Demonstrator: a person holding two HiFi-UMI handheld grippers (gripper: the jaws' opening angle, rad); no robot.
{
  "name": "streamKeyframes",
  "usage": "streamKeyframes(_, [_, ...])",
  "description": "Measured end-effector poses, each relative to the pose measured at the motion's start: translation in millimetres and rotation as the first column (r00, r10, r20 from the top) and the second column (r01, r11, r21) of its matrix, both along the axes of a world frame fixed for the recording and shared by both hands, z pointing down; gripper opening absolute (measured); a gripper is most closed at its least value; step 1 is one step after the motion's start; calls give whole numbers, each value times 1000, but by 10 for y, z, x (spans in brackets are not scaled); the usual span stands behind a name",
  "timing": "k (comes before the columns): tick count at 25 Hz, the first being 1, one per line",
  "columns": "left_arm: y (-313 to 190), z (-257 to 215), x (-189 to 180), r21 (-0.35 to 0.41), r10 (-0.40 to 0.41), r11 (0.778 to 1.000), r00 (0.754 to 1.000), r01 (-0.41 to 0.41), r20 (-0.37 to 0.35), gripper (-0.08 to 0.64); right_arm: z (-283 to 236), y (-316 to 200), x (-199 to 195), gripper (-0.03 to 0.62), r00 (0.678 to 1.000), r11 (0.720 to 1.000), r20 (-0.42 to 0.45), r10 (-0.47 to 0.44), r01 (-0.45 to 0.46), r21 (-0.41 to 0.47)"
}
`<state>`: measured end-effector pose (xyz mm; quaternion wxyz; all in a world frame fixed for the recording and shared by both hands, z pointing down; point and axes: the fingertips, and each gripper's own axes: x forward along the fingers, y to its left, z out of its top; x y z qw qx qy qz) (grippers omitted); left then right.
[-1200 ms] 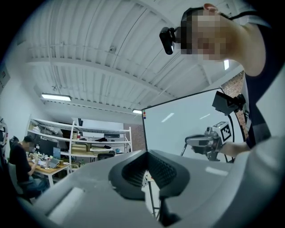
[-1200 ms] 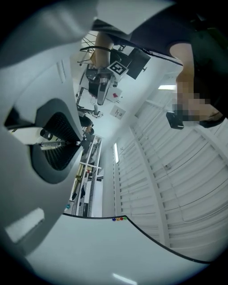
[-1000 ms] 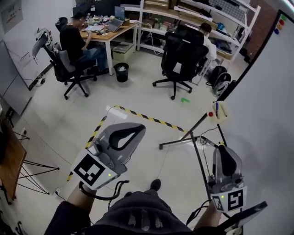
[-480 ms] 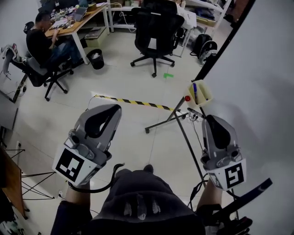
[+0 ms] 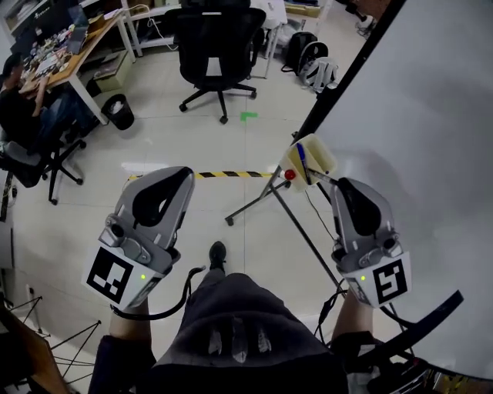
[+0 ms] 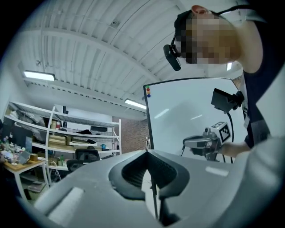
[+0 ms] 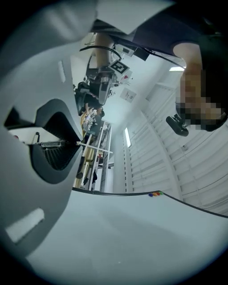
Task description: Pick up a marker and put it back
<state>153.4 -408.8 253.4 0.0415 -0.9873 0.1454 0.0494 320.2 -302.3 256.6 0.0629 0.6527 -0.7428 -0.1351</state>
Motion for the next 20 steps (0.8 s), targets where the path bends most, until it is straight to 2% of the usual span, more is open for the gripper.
streamKeyframes(5, [-545, 16, 317, 14, 122, 992, 993, -122, -5, 6, 38, -408, 107, 28, 994, 993, -3, 110, -110, -39])
streamKeyframes(8, [-793, 80, 504, 16, 193, 981, 981, -193, 8, 6, 93, -644, 134, 28, 988, 987, 13, 155, -154, -46])
streamKeyframes(10, [-916, 111, 643, 8, 231, 973, 973, -231, 10, 6, 226, -738, 185, 28, 983, 981, 13, 181, -179, -81])
streamKeyframes(14, [-1026, 156, 871, -9, 286, 958, 958, -286, 25, 6, 399, -887, 280, 28, 973, 969, 47, 224, -217, -119])
streamKeyframes(20, [-1036, 254, 1236, -30, 329, 944, 944, -328, 39, 6, 770, -967, 501, 28, 965, 961, 112, 238, -217, -171])
